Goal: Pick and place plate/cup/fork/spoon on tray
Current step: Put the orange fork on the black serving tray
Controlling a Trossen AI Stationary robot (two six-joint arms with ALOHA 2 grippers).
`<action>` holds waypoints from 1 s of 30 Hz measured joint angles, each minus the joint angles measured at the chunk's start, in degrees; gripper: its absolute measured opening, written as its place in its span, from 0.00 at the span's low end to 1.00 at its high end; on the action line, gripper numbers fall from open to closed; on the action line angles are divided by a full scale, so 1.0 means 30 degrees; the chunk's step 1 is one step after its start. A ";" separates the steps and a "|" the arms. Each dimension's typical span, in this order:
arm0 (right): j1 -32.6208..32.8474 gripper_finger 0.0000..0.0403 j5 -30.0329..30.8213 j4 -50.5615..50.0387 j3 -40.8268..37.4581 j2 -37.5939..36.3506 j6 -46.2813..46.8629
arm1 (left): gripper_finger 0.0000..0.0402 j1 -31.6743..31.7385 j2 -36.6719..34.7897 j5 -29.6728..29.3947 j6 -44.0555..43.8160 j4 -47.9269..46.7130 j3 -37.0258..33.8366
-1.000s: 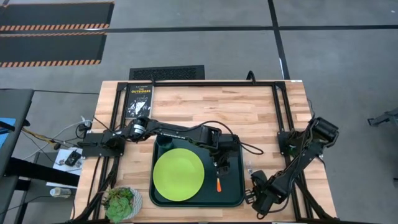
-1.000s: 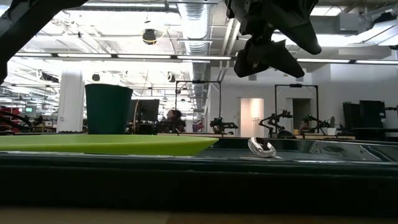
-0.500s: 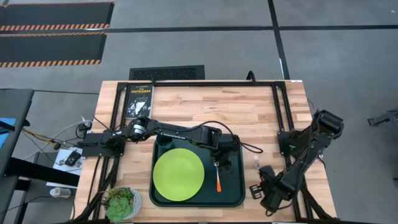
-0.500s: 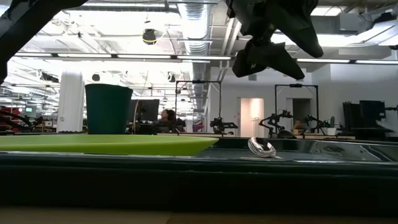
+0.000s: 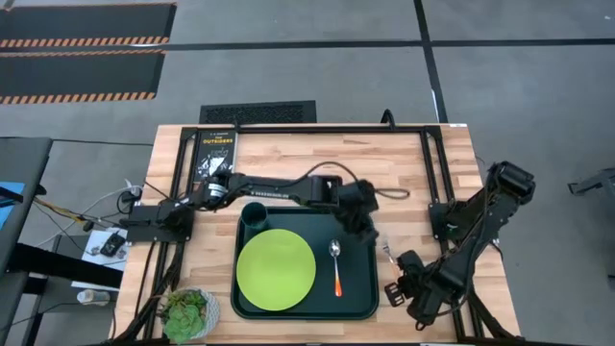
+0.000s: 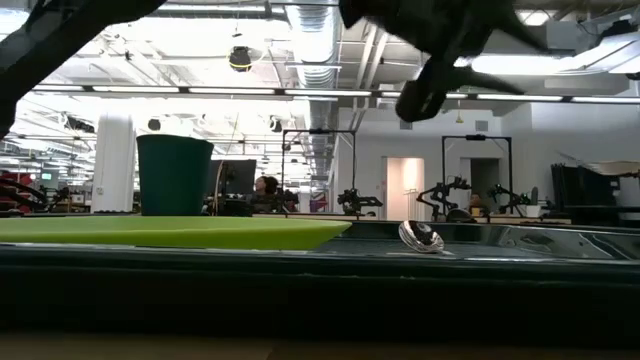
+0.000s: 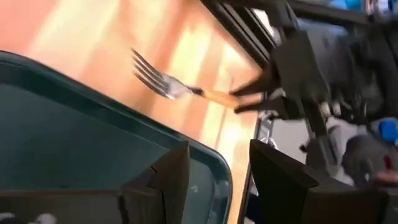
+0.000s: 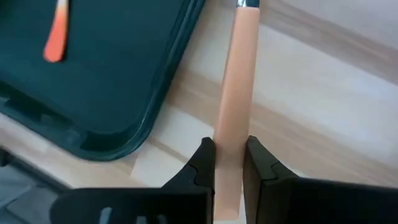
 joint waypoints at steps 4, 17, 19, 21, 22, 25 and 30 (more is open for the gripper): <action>-0.0444 0.10 0.0359 0.0133 0.0226 0.0174 -0.1000 | 0.38 0.0528 0.0000 -0.0680 -0.0160 -0.1193 -0.0007; -0.1355 0.14 0.1355 0.0133 0.0845 0.0218 -0.3345 | 0.38 0.0948 0.0022 -0.0503 -0.0849 -0.1078 -0.1229; -0.1347 0.14 0.1348 0.0153 0.0845 0.0218 -0.3437 | 0.38 0.0948 0.0044 -0.0510 -0.1009 -0.1233 -0.1569; -0.1347 0.14 0.1340 0.0194 0.0845 0.0218 -0.3489 | 0.38 0.0940 0.0051 -0.0654 -0.1104 -0.0612 -0.1842; -0.1347 0.14 0.1335 0.0197 0.0845 0.0218 -0.3524 | 0.38 0.0940 0.0049 -0.0698 -0.1197 0.0083 -0.2004; -0.1347 0.14 0.1304 0.0297 0.0845 0.0218 -0.3850 | 0.38 0.0940 0.0047 -0.0342 -0.1873 0.1476 -0.2178; -0.1347 0.14 0.1304 0.0401 0.0845 0.0218 -0.3940 | 0.38 0.0889 0.0015 -0.0108 -0.2094 0.2647 -0.2162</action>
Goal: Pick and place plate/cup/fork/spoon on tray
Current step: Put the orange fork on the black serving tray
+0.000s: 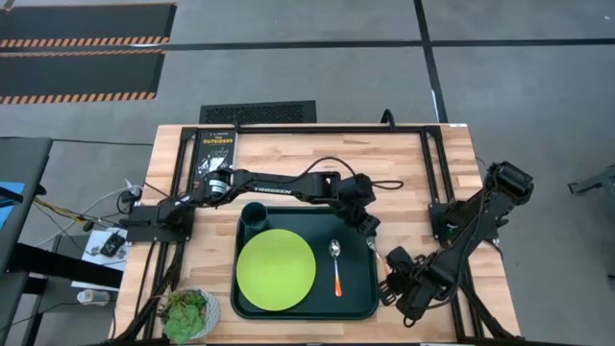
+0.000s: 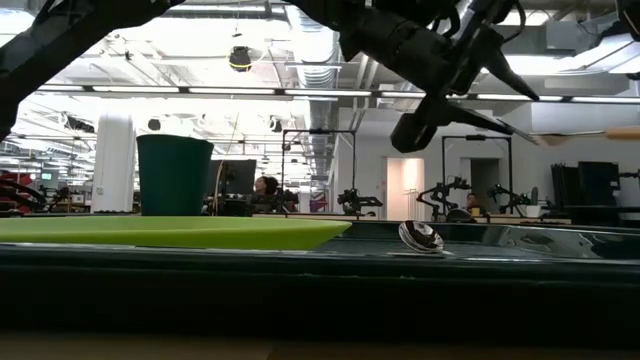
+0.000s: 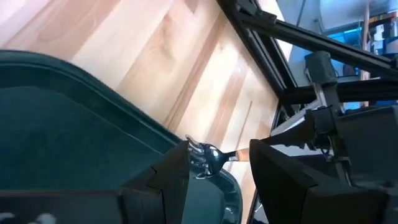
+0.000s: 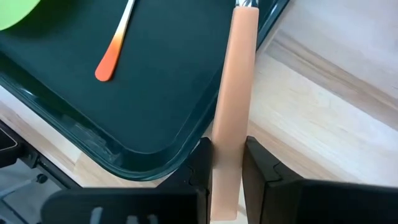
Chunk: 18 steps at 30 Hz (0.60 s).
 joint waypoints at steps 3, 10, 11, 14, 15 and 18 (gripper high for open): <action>0.0000 0.14 0.0000 0.0015 0.0000 0.0000 -0.0022 | 0.38 0.0000 0.0000 0.0129 -0.0205 -0.0180 -0.0002; 0.0000 0.15 0.0000 0.0015 0.0000 0.0000 -0.0080 | 0.38 -0.0022 0.0000 -0.0180 0.0148 -0.0891 -0.0002; 0.0000 0.15 0.0000 0.0016 0.0000 0.0000 -0.0092 | 0.38 -0.0034 0.0000 -0.0179 0.0184 -0.0986 -0.0002; 0.0000 0.15 0.0000 0.0127 0.0000 0.0000 -0.0384 | 0.38 -0.0120 0.0000 -0.0183 0.0343 -0.0946 -0.0002; 0.0000 0.15 -0.0005 0.0132 0.0000 0.0000 -0.0389 | 0.37 -0.0156 0.0000 -0.0149 0.0430 -0.0901 -0.0002; 0.0000 0.15 -0.0002 0.0124 0.0000 0.0000 -0.0454 | 0.31 -0.0236 0.0000 0.0033 0.0728 -0.0954 -0.0002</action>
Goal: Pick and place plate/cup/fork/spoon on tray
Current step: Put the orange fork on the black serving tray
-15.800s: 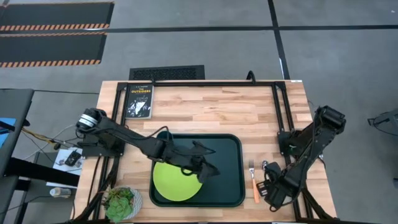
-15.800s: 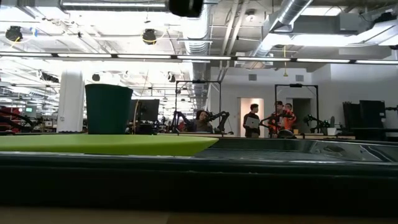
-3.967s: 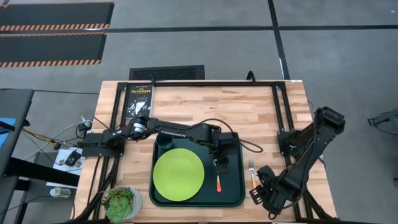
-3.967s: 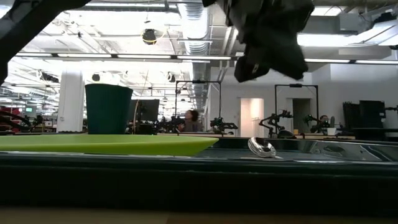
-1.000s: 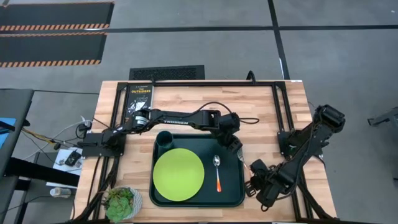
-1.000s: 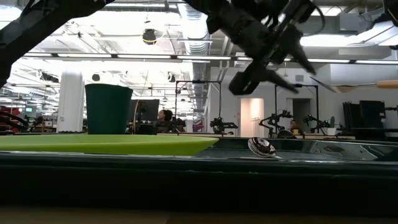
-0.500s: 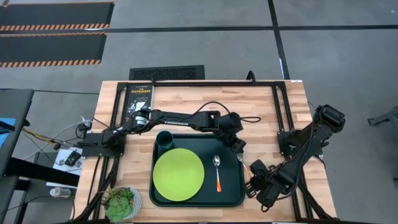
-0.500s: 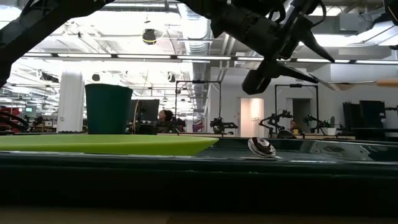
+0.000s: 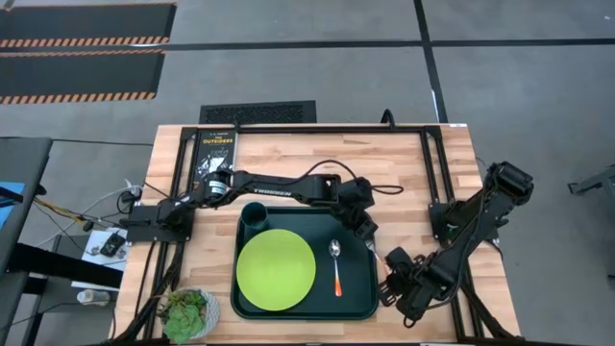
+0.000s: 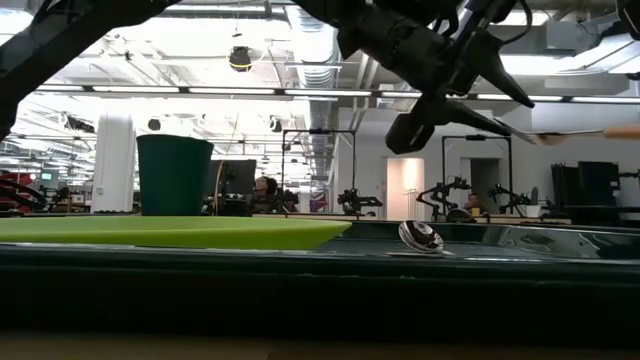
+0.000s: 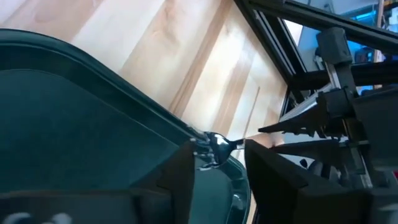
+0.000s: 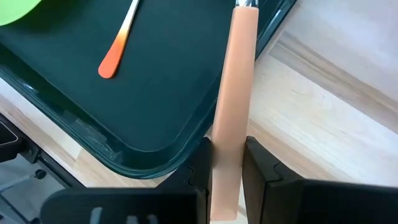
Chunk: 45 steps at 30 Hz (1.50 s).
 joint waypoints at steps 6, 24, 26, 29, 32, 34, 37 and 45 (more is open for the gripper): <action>0.0000 0.15 -0.0003 -0.0015 0.0000 -0.0007 -0.0049 | 0.14 -0.0019 0.0000 -0.0073 0.0146 -0.0004 0.0000; 0.0000 0.21 0.0352 0.0121 0.0000 -0.0015 -0.0055 | 0.00 -0.0092 0.0000 -0.0726 0.1673 0.0068 0.0000; 0.0063 0.28 0.0359 0.0182 0.0000 -0.0008 -0.0022 | 0.00 -0.0092 -0.0007 -0.0603 0.2126 0.0119 0.0007; 0.0285 0.43 0.0508 0.0164 0.0000 -0.0022 0.0237 | 0.00 -0.0103 -0.0007 -0.0284 0.2611 -0.0065 0.0007; 0.0491 0.57 0.0503 0.0207 0.0000 -0.0022 0.0405 | 0.00 -0.0107 -0.0022 -0.0195 0.3140 -0.0034 0.0007; 0.0675 0.63 0.0461 0.0252 0.0000 -0.0022 0.0588 | 0.00 -0.0107 -0.0022 -0.0197 0.3475 -0.0141 0.0007; 0.1217 0.68 0.0378 0.0435 0.0000 -0.0022 0.1029 | 0.00 -0.0071 -0.0022 0.0247 0.4108 -0.0191 0.0007; 0.3844 0.68 0.0335 0.1207 0.0000 -0.0022 0.3695 | 0.00 -0.0008 -0.0022 0.2534 0.8494 -0.1778 0.0007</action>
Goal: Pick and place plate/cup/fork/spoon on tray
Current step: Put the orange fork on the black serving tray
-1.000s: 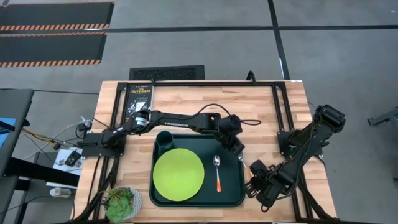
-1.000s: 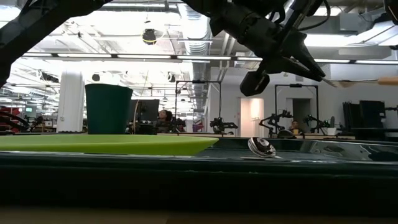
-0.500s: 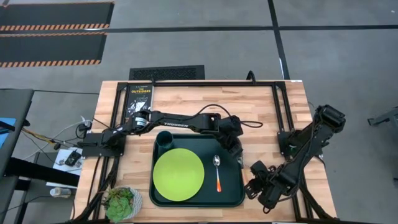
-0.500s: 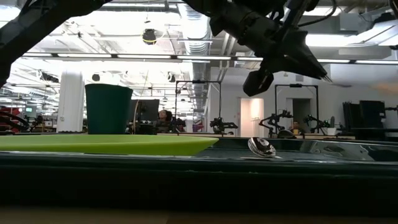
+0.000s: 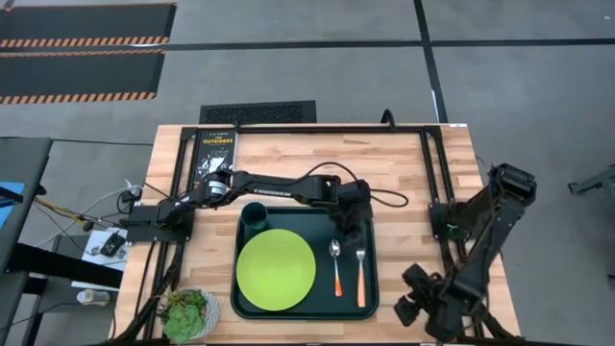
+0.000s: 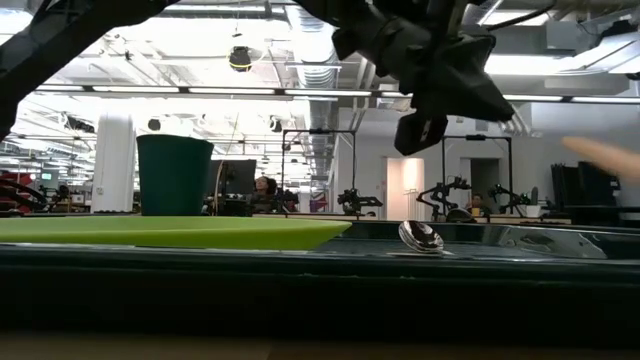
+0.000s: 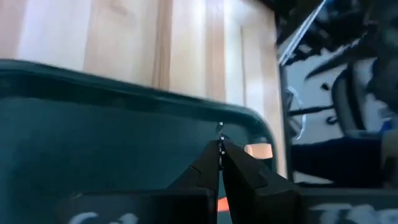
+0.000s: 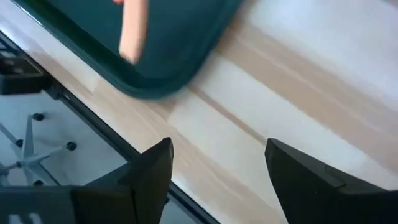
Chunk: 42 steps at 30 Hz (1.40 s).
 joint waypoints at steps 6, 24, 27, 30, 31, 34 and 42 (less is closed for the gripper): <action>0.1169 0.68 0.0017 -0.0669 0.0000 0.0000 0.2130 | 0.00 -0.0084 -0.0022 -0.1463 0.1289 -0.0456 -0.0403; 0.1198 0.68 0.0133 -0.0741 0.0000 0.0000 0.2318 | 0.00 0.0695 -0.0035 -0.1681 0.2837 0.0234 -0.2299; 0.1198 0.68 0.0126 -0.0723 0.0000 0.0000 0.2318 | 0.00 0.0688 -0.0029 -0.1728 0.2936 0.0362 -0.2455; 0.1198 0.68 0.0119 -0.0668 0.0000 0.0000 0.2318 | 0.00 0.0673 -0.0044 -0.1866 0.3077 0.0988 -0.2788; 0.1198 0.68 0.0119 -0.0654 0.0000 0.0000 0.2311 | 0.00 0.0673 -0.0043 -0.1886 0.3033 0.1212 -0.3007; 0.1198 0.68 0.0104 -0.0601 0.0000 0.0000 0.2310 | 0.00 0.0677 -0.0007 -0.1900 0.2905 0.1452 -0.3311; 0.1198 0.68 0.0097 -0.0329 0.0000 0.0007 0.2263 | 0.00 0.0673 -0.0022 -0.2454 0.3051 0.1582 -0.3603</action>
